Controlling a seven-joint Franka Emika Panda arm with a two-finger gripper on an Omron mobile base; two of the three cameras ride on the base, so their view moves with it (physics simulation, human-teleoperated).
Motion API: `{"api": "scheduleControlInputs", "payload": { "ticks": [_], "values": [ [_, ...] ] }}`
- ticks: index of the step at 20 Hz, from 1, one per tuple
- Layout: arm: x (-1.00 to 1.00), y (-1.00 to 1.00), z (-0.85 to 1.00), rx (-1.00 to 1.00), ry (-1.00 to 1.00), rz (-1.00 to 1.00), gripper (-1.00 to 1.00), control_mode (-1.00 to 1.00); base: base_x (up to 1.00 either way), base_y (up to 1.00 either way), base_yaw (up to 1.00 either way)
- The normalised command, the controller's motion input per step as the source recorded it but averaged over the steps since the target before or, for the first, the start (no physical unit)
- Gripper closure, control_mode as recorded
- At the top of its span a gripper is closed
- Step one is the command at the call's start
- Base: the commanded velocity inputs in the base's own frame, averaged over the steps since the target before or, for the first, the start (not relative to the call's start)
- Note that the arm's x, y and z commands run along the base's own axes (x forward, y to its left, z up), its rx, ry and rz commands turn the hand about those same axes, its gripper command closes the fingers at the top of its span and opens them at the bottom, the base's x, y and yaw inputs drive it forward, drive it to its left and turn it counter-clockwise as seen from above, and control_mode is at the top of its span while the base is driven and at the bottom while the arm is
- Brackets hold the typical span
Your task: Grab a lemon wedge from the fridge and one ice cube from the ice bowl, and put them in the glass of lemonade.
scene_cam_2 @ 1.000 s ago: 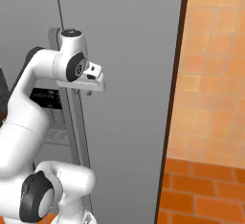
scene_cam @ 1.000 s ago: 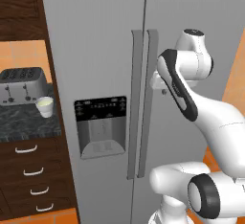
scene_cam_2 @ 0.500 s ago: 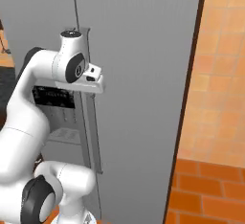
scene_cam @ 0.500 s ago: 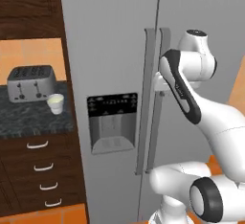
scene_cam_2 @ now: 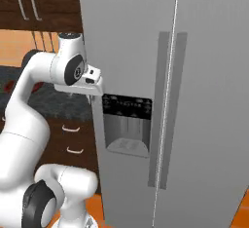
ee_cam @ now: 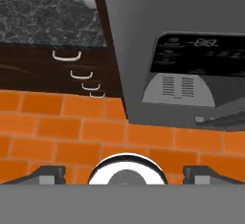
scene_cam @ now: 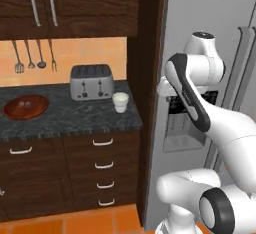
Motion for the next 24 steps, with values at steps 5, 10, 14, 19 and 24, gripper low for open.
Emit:
{"api": "scheduleControlInputs", "payload": {
  "ticks": [5,10,14,19,24],
  "values": [
    [0.00,0.00,0.00,0.00,0.00,0.00,-1.00,1.00,0.39,1.00,0.02],
    [0.00,0.00,0.00,0.00,0.00,0.00,-1.00,1.00,0.95,0.96,0.00],
    [0.00,0.00,0.00,0.00,0.00,0.00,-1.00,1.00,0.80,0.19,-0.02],
    [0.00,0.00,0.00,0.00,0.00,0.00,-1.00,1.00,0.56,0.07,-0.01],
    [-0.18,0.40,-0.17,-0.12,-0.02,0.02,-1.00,-1.00,-0.03,0.54,0.00]
  ]
}}
